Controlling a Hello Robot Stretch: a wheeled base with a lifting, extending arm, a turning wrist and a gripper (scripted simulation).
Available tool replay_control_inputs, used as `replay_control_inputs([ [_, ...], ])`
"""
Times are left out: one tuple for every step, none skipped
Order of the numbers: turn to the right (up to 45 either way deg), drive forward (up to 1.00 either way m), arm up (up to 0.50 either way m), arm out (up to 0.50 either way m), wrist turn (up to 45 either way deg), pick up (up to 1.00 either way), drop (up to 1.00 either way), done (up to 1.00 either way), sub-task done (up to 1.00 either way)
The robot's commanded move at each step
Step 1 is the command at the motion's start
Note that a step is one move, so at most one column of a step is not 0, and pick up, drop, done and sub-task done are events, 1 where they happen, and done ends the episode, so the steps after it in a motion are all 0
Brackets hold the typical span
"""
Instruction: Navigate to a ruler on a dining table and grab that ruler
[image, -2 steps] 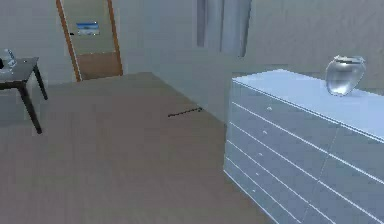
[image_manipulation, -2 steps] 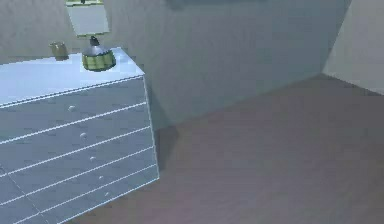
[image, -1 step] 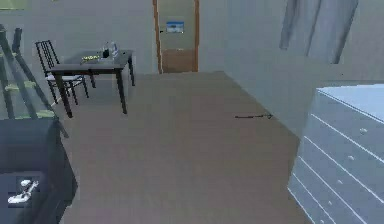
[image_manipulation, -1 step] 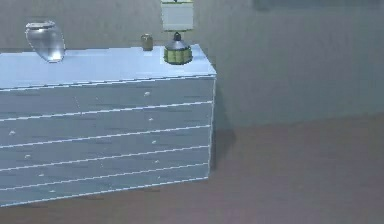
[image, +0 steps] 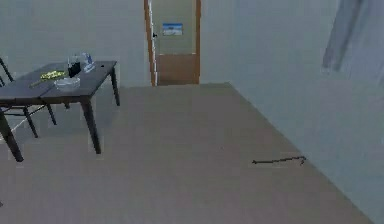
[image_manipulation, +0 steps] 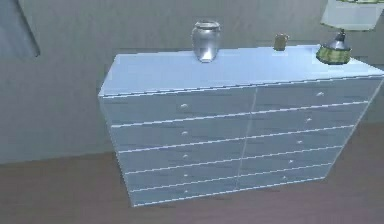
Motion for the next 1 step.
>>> replay_control_inputs([
  [-3.0,0.0,0.0,0.0,0.0,0.0,0.0,0.0,0.0],
])
